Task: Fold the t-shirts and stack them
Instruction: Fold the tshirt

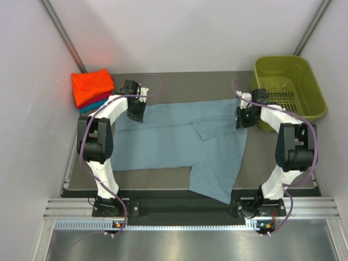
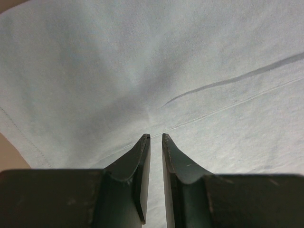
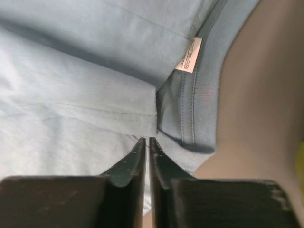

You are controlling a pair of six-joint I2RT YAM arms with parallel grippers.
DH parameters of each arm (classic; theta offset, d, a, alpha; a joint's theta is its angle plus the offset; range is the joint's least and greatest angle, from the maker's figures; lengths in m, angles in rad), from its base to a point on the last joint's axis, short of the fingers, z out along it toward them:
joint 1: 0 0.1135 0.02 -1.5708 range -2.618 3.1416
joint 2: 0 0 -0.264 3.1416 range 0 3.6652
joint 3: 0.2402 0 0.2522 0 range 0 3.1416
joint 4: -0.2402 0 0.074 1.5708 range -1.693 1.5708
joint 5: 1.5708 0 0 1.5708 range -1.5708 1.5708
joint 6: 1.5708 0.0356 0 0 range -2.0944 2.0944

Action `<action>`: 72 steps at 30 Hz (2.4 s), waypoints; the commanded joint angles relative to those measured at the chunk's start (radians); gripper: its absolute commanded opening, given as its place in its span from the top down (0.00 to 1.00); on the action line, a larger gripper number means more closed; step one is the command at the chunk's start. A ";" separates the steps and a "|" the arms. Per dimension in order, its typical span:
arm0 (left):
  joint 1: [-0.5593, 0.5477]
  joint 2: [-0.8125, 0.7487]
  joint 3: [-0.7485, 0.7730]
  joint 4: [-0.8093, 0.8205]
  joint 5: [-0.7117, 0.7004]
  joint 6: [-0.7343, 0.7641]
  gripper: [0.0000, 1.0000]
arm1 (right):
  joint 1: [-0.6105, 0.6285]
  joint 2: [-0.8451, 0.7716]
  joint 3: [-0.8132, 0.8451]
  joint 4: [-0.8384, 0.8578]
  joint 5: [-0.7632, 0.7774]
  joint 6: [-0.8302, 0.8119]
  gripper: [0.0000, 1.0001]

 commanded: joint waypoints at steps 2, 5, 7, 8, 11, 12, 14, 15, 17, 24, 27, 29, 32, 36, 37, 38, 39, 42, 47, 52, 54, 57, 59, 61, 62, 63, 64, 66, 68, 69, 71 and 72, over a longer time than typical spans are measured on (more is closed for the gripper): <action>-0.006 0.014 0.029 0.009 0.019 -0.011 0.79 | -0.011 -0.085 -0.006 0.011 -0.010 0.024 0.69; -0.009 0.022 0.041 0.008 0.020 -0.011 0.79 | -0.009 -0.050 -0.011 0.022 0.007 0.010 0.61; -0.011 0.020 0.043 0.006 0.019 -0.010 0.79 | -0.011 -0.031 0.000 0.028 0.013 -0.001 0.60; -0.011 0.019 0.041 0.005 0.017 -0.011 0.79 | -0.011 -0.011 0.004 0.031 0.014 -0.001 0.60; -0.011 0.010 0.032 0.006 0.010 -0.010 0.79 | -0.011 0.027 0.032 0.035 0.014 -0.008 0.61; -0.011 0.008 0.029 0.006 0.007 -0.010 0.79 | -0.009 0.035 0.040 0.038 0.014 -0.015 0.61; -0.011 0.002 0.018 0.008 0.002 -0.007 0.79 | -0.009 0.058 0.060 0.037 0.014 -0.018 0.64; -0.011 -0.004 0.015 0.009 -0.001 -0.008 0.79 | -0.011 0.061 0.066 0.037 0.014 -0.021 0.64; -0.011 -0.009 0.007 0.011 -0.007 -0.005 0.79 | -0.011 0.075 0.076 0.042 0.014 -0.021 0.65; -0.011 -0.009 0.012 0.011 -0.012 -0.005 0.79 | -0.002 0.081 0.066 0.048 0.007 -0.025 0.77; -0.011 -0.003 0.016 0.011 -0.010 -0.007 0.79 | 0.008 0.079 0.061 0.049 0.005 -0.025 0.82; -0.011 -0.001 0.020 0.012 -0.007 -0.008 0.79 | 0.014 0.079 0.058 0.049 0.005 -0.027 0.82; -0.011 0.002 0.018 0.012 -0.003 -0.010 0.79 | 0.018 0.079 0.058 0.051 0.011 -0.025 0.81; -0.011 0.000 0.016 0.012 -0.004 -0.010 0.79 | 0.026 0.089 0.064 0.046 0.005 -0.028 0.80; -0.011 0.000 0.015 0.012 -0.004 -0.011 0.79 | 0.032 0.092 0.064 0.045 0.005 -0.028 0.81; -0.011 0.000 0.015 0.012 -0.006 -0.011 0.79 | 0.035 0.096 0.067 0.046 0.004 -0.031 0.82; -0.011 -0.001 0.013 0.014 -0.004 -0.010 0.79 | 0.040 0.098 0.070 0.043 0.002 -0.032 0.83; -0.011 -0.003 0.012 0.012 -0.006 -0.011 0.79 | 0.047 0.098 0.078 0.042 0.002 -0.033 0.93; -0.011 -0.004 0.007 0.015 -0.006 -0.011 0.79 | 0.049 0.075 0.075 0.034 0.014 -0.039 1.00; -0.011 0.008 0.015 0.018 0.002 -0.014 0.79 | 0.049 -0.005 0.055 0.006 0.008 -0.027 1.00; -0.011 0.013 0.020 0.017 0.005 -0.014 0.79 | 0.047 -0.034 0.044 -0.004 -0.003 -0.018 1.00; -0.011 0.023 0.027 0.017 0.013 -0.019 0.79 | 0.052 -0.091 0.028 -0.017 -0.015 0.001 1.00; -0.011 0.030 0.033 0.017 0.019 -0.019 0.79 | 0.054 -0.103 0.017 -0.023 -0.021 0.002 1.00; -0.011 0.036 0.041 0.017 0.022 -0.022 0.79 | 0.057 -0.115 0.003 -0.029 -0.026 0.004 1.00; -0.013 0.037 0.043 0.015 0.022 -0.020 0.79 | 0.058 -0.119 -0.006 -0.037 -0.033 0.004 1.00; -0.013 0.037 0.046 0.014 0.020 -0.020 0.79 | 0.058 -0.122 -0.011 -0.040 -0.038 0.005 1.00; -0.013 0.039 0.049 0.014 0.022 -0.017 0.79 | 0.058 -0.126 -0.014 -0.043 -0.044 0.008 1.00; -0.013 0.039 0.050 0.014 0.019 -0.019 0.79 | 0.060 -0.132 -0.031 -0.050 -0.062 0.016 1.00; -0.013 0.037 0.047 0.012 0.019 -0.017 0.79 | 0.066 -0.148 -0.051 -0.057 -0.073 0.027 1.00; -0.013 0.034 0.044 0.014 0.017 -0.019 0.79 | 0.072 -0.160 -0.057 -0.060 -0.079 0.033 1.00; -0.013 0.033 0.043 0.014 0.016 -0.017 0.79 | 0.078 -0.175 -0.075 -0.069 -0.093 0.037 1.00; -0.013 0.033 0.041 0.014 0.011 -0.016 0.79 | 0.080 -0.183 -0.084 -0.080 -0.098 0.042 1.00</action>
